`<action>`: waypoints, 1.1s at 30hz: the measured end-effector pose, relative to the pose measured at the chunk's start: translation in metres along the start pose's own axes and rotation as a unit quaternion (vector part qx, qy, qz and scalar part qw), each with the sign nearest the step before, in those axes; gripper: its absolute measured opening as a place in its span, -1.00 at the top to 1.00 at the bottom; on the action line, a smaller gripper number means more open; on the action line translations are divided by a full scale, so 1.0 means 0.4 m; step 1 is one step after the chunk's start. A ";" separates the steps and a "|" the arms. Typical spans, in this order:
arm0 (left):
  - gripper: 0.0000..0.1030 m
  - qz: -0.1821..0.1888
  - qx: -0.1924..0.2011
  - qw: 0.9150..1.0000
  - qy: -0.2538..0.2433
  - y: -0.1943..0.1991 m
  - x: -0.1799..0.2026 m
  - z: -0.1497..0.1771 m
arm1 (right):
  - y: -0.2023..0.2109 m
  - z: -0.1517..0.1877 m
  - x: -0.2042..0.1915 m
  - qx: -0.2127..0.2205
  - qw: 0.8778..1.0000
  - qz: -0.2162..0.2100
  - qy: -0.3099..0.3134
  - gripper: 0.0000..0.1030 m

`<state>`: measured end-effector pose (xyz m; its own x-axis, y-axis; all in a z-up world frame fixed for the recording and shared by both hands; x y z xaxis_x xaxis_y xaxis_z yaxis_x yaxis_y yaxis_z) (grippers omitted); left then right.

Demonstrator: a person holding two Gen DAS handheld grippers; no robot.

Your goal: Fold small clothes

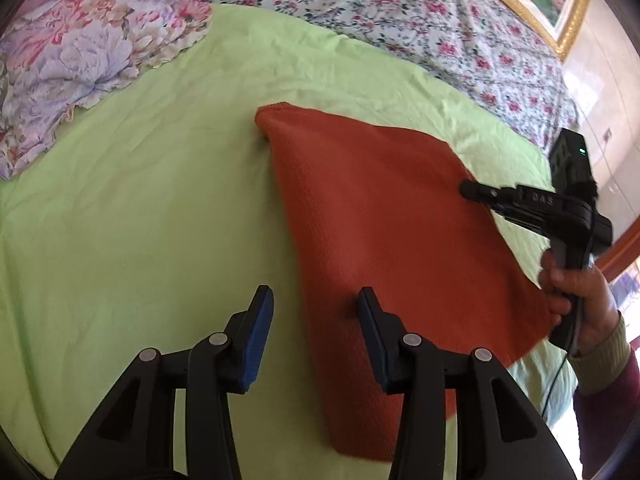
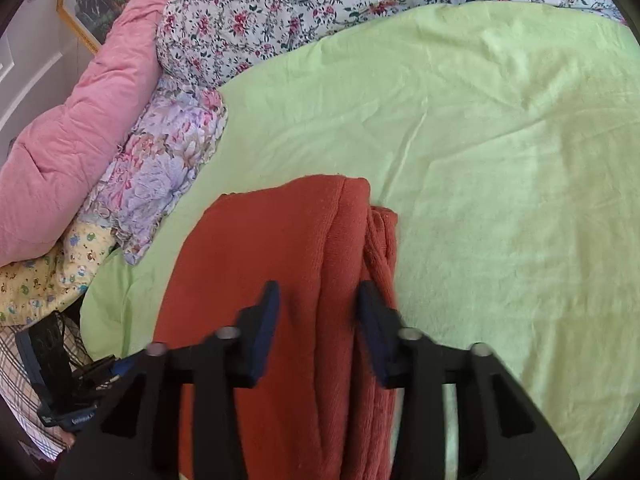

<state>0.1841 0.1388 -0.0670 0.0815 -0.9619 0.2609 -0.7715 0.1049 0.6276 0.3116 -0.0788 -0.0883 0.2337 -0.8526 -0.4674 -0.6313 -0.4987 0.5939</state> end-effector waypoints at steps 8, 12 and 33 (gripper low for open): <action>0.12 -0.004 -0.009 1.000 -0.016 -0.060 0.023 -0.017 | 0.053 -0.048 0.024 0.031 0.999 -0.011 -0.014 0.80; 0.12 -0.018 -0.015 0.999 -0.036 -0.062 0.030 -0.004 | -0.008 0.020 0.087 -0.015 0.999 0.009 -0.035 0.79; 0.04 -0.010 -0.009 0.993 -0.117 0.130 0.094 0.223 | 0.272 0.238 -0.002 0.023 0.999 0.006 -0.049 -0.02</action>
Point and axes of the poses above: each gripper's, at about its wrist camera, not at the fingertips, and y roughly against the way its jaws point, x to its right, z to its underside, the point moved 9 cm from there along -y, roughly the way its jaws point, and after that the axes turned 13 degrees about x, right-handed, at the moved point
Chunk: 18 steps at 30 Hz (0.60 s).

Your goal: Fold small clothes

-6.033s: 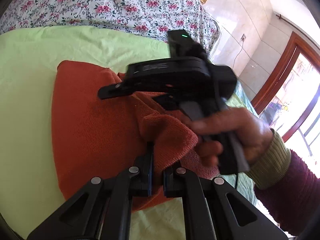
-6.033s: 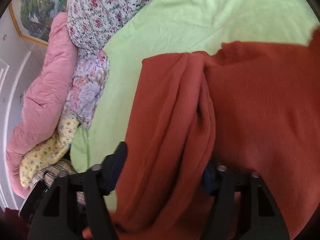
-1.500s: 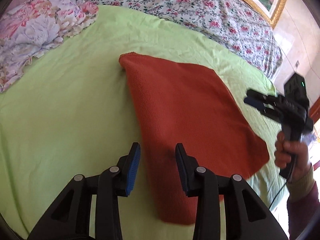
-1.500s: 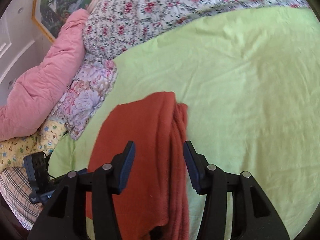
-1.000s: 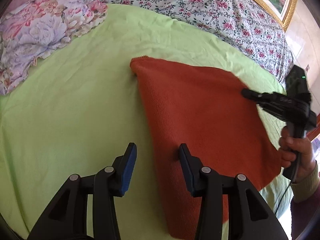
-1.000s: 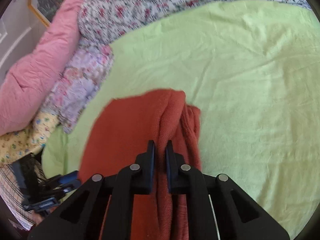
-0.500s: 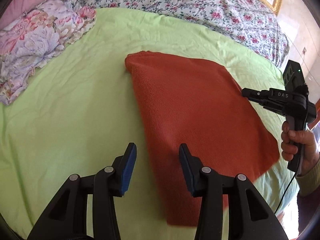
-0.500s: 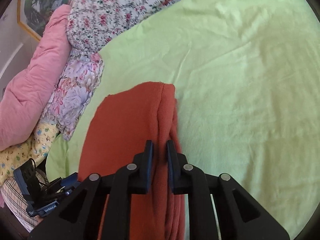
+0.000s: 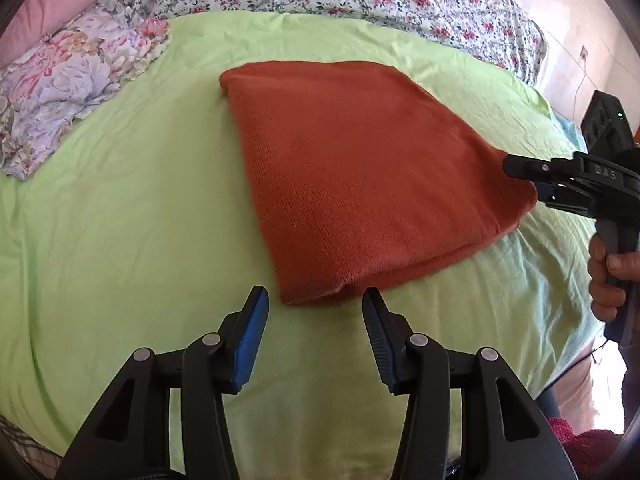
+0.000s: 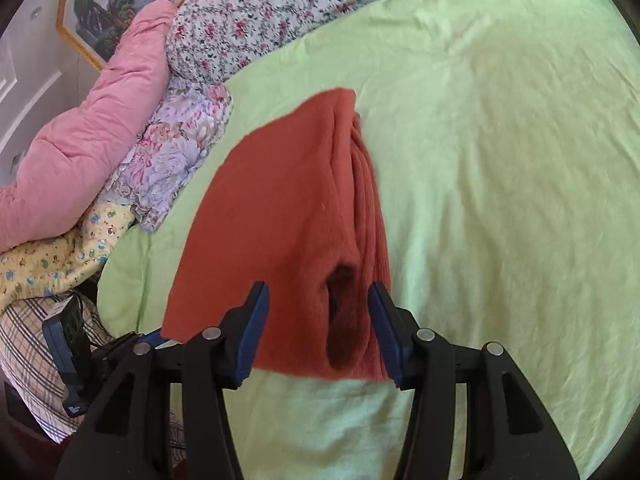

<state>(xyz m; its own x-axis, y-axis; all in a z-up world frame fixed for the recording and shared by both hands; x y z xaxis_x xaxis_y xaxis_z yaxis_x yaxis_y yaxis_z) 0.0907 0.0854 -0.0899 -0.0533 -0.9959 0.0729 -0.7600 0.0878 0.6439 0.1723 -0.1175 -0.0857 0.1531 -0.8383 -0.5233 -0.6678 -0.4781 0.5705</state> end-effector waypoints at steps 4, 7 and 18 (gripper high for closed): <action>0.00 -0.021 0.011 0.998 0.061 -0.026 -0.042 -0.014 | -0.001 0.008 -0.012 0.010 1.000 -0.007 0.003 0.12; 0.05 -0.043 0.026 0.994 0.096 -0.037 -0.059 -0.025 | -0.014 0.017 -0.021 0.005 1.000 -0.013 0.002 0.89; 0.39 -0.120 0.035 0.988 0.094 -0.021 -0.088 -0.029 | 0.034 -0.037 -0.042 0.043 0.997 -0.054 -0.027 0.91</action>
Point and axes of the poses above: each gripper's, at about its wrist camera, not at the fingertips, and y roughly against the way its jaws point, x to its right, z to its underside, the point moved 9 cm from there along -y, roughly the way its jaws point, and after that the axes turned 13 degrees about x, right-handed, at the moved point
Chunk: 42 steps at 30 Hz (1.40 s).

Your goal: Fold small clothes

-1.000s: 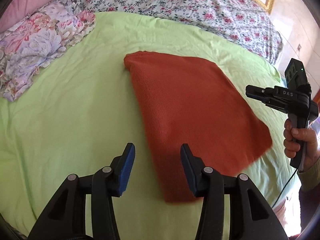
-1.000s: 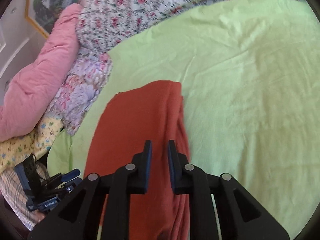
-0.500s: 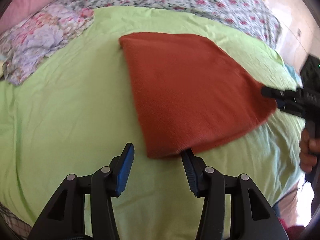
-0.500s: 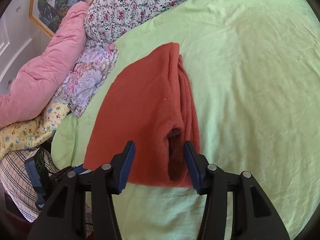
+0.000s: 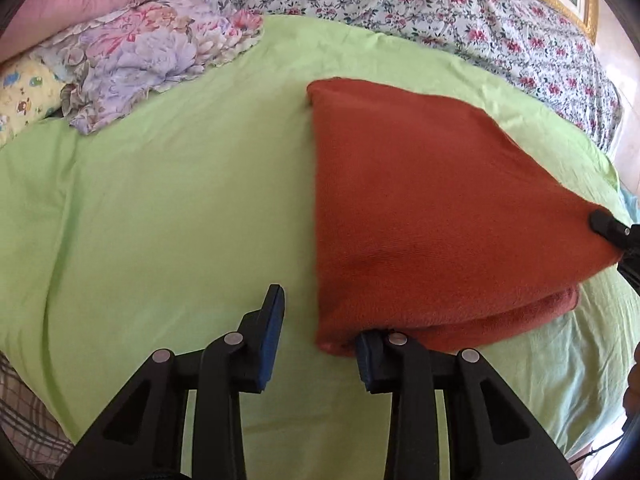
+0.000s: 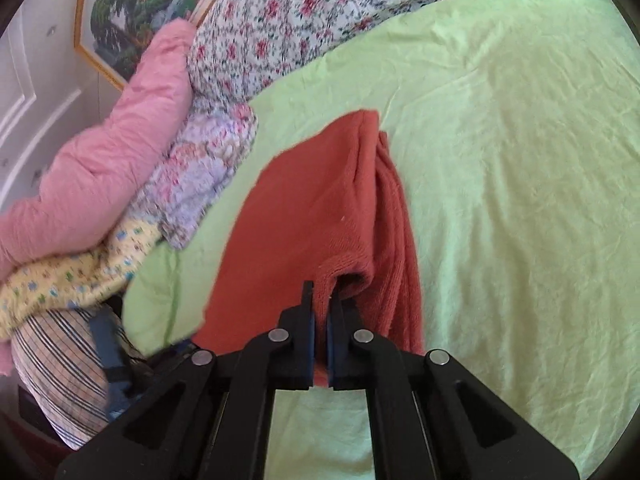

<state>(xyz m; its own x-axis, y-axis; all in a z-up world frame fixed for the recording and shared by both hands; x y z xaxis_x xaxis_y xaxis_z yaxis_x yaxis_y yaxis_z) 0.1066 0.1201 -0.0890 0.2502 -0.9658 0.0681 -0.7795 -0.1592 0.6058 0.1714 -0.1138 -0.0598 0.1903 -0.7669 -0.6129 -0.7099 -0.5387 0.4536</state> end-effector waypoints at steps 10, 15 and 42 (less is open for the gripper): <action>0.64 0.005 -0.012 0.999 -0.044 0.018 0.015 0.016 | -0.010 0.054 0.055 -0.035 0.998 0.042 0.028 0.92; 0.64 0.021 -0.025 0.998 -0.060 0.013 0.028 0.045 | -0.017 0.070 0.096 -0.045 0.995 0.071 0.055 0.92; 0.63 0.184 -0.021 0.982 0.036 0.015 0.045 -0.123 | -0.055 -0.098 -0.008 0.005 0.997 0.044 0.061 0.63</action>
Point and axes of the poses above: each gripper's, at about its wrist camera, not at the fingertips, and y roughly against the way its jaws point, x to its right, z to its underside, the point moved 9 cm from there along -y, roughly the way its jaws point, and after that the axes turned 13 degrees about x, right-handed, at the moved point
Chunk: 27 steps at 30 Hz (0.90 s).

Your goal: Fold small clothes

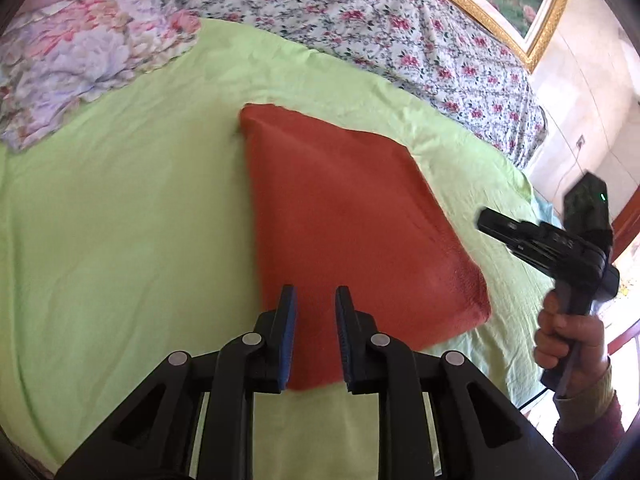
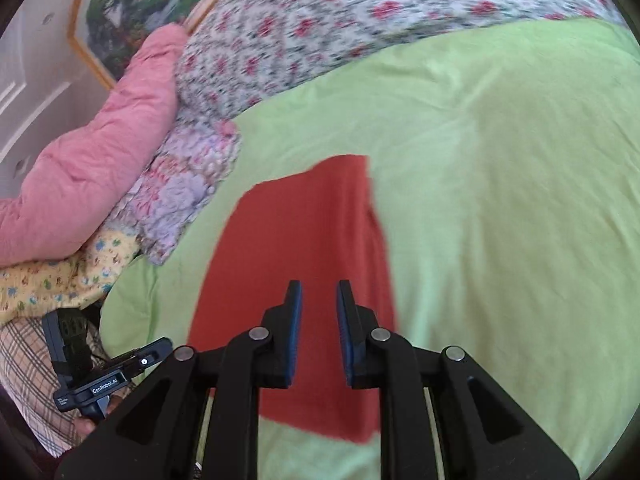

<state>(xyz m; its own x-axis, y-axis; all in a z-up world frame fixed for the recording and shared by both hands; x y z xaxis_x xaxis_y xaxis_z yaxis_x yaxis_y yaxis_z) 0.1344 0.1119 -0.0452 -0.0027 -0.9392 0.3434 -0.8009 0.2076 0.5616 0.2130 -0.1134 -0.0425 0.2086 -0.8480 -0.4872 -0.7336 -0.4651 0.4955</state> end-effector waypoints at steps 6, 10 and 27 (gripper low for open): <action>0.65 0.015 -0.048 0.999 -0.021 -0.051 0.021 0.070 | -0.172 0.044 -0.011 -0.066 0.997 0.022 0.019 0.64; 0.67 0.009 -0.051 0.997 -0.049 -0.082 0.022 0.110 | -0.203 0.053 0.070 -0.063 0.997 0.035 -0.015 1.00; 0.66 0.026 -0.048 0.999 -0.003 -0.029 -0.008 0.141 | 0.005 0.212 -0.001 -0.081 0.994 0.049 0.057 0.92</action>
<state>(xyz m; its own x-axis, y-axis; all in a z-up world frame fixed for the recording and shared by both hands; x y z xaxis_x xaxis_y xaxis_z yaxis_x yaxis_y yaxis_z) 0.1100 0.0970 -0.0950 -0.0456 -0.9281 0.3694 -0.7388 0.2802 0.6129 0.1564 -0.0925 -0.1023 0.2190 -0.9105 -0.3507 -0.6420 -0.4052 0.6509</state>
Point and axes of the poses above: each gripper's, at about its wrist camera, not at the fingertips, and y roughly against the way its jaws point, x to its right, z to its underside, the point moved 9 cm from there along -y, roughly the way its jaws point, and after that the axes turned 13 degrees about x, right-handed, at the moved point
